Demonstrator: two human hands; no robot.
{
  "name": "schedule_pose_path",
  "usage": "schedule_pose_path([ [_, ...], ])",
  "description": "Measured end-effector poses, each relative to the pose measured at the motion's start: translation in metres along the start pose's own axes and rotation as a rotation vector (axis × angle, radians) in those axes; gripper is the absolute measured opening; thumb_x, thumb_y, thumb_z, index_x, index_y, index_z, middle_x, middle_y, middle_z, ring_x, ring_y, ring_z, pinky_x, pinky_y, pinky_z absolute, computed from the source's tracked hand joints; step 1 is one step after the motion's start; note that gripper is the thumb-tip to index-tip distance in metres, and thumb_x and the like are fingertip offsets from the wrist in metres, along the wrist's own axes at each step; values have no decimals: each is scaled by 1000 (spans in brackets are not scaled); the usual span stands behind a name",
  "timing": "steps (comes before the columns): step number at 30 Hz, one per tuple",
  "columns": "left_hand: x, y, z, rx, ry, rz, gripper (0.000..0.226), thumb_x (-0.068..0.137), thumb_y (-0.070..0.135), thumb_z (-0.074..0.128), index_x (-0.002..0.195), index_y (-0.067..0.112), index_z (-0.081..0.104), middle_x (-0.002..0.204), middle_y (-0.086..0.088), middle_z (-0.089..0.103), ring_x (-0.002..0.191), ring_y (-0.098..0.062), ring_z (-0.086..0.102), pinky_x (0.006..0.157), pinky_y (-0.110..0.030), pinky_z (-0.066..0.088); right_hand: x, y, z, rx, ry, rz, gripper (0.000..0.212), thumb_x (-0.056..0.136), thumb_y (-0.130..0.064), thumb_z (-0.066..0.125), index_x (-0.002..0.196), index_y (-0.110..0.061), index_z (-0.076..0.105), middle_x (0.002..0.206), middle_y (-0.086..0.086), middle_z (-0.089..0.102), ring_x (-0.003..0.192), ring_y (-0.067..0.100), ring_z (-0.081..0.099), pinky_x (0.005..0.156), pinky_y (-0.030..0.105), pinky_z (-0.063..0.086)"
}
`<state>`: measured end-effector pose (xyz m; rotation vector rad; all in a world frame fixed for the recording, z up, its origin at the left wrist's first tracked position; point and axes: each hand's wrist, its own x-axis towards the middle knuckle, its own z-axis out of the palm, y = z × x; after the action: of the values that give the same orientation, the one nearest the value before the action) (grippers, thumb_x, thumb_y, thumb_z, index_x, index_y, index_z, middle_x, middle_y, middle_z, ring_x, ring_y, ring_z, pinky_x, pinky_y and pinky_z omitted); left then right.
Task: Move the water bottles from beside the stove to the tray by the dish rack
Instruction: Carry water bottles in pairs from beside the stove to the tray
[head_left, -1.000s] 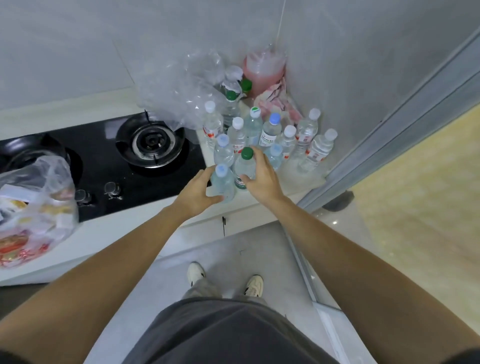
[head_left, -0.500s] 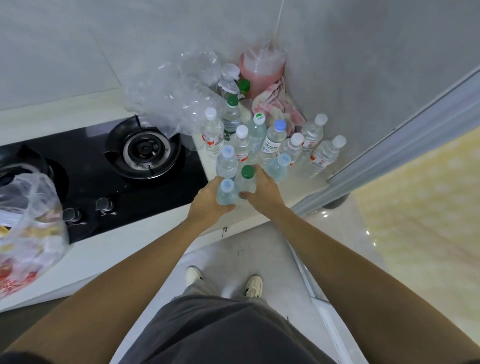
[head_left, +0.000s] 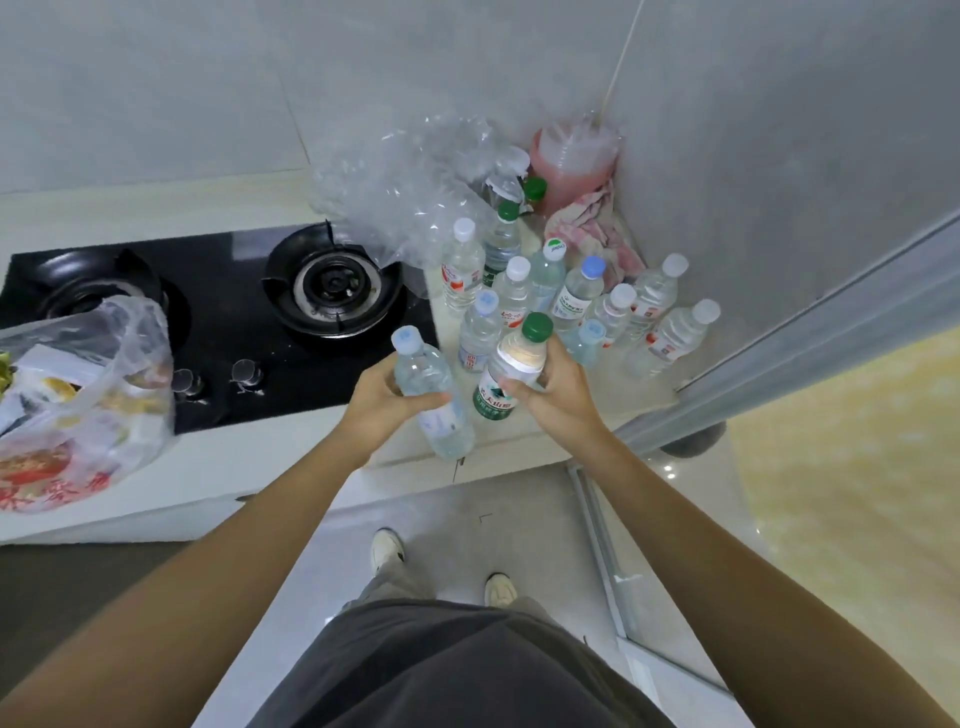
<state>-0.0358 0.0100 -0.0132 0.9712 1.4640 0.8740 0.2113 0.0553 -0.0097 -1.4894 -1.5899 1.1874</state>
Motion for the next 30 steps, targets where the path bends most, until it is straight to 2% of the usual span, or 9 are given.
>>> schedule_pose_path([
  [3, -35, 1, -7, -129, 119, -31, 37, 84, 11, 86, 119, 14, 72, 111, -2, 79, 104, -15, 75, 85, -25, 56, -5, -19, -2, 101, -102, -47, 60, 82, -10, 84, 136, -14, 57, 126, -2, 75, 118, 14, 71, 101, 43, 58],
  [7, -94, -3, -13, -302, 319, -27, 32, 89, 18, 81, 119, 11, 73, 109, -5, 80, 99, -19, 76, 77, -25, 59, -20, -48, 15, 175, -292, -63, 62, 80, -19, 86, 135, -19, 57, 125, -1, 75, 114, 15, 73, 96, 36, 59],
  [10, -145, -13, -21, -441, 496, -28, 29, 90, 30, 79, 116, 17, 75, 105, -1, 80, 98, -20, 75, 78, -30, 60, -42, -72, 43, 210, -427, -60, 49, 86, -13, 84, 128, -16, 60, 119, 1, 76, 105, 10, 74, 82, 20, 57],
  [14, -221, -24, -41, -565, 685, 2, 48, 92, 46, 76, 126, 12, 72, 109, -6, 78, 105, -27, 73, 90, -42, 59, -89, -109, 95, 289, -637, -34, 31, 95, -5, 73, 124, -11, 63, 109, 0, 76, 92, 3, 76, 74, 15, 55],
  [19, -325, -41, -71, -598, 945, -22, 48, 100, 60, 54, 115, 19, 75, 102, -1, 82, 100, -21, 77, 88, -38, 60, -164, -148, 176, 293, -886, -39, 33, 101, -14, 66, 133, -16, 60, 122, 1, 75, 102, 6, 76, 79, 18, 57],
  [24, -445, -94, -111, -704, 1216, -86, 58, 100, 67, 50, 117, 17, 74, 104, -14, 81, 101, -36, 77, 95, -52, 61, -269, -177, 269, 196, -1123, -90, 29, 103, -24, 65, 131, -23, 59, 119, -6, 76, 108, 9, 75, 85, 22, 58],
  [26, -500, -122, -127, -741, 1301, -86, 54, 100, 66, 49, 115, 21, 75, 99, -16, 81, 90, -35, 79, 87, -49, 64, -322, -184, 308, 176, -1188, -104, 26, 104, -23, 64, 129, -21, 59, 113, -6, 77, 103, 10, 76, 83, 21, 59],
  [28, -556, -149, -141, -778, 1359, -79, 50, 103, 63, 45, 115, 23, 72, 92, -15, 81, 76, -29, 78, 68, -38, 66, -376, -193, 346, 162, -1226, -104, 20, 104, -25, 64, 124, -20, 60, 103, -4, 77, 97, 12, 76, 80, 24, 59],
  [30, -615, -174, -155, -807, 1404, -78, 54, 103, 62, 44, 118, 17, 71, 91, -15, 81, 73, -28, 77, 64, -34, 64, -435, -203, 383, 164, -1261, -106, 20, 104, -27, 65, 121, -17, 62, 101, 3, 77, 91, 12, 75, 76, 23, 57],
])
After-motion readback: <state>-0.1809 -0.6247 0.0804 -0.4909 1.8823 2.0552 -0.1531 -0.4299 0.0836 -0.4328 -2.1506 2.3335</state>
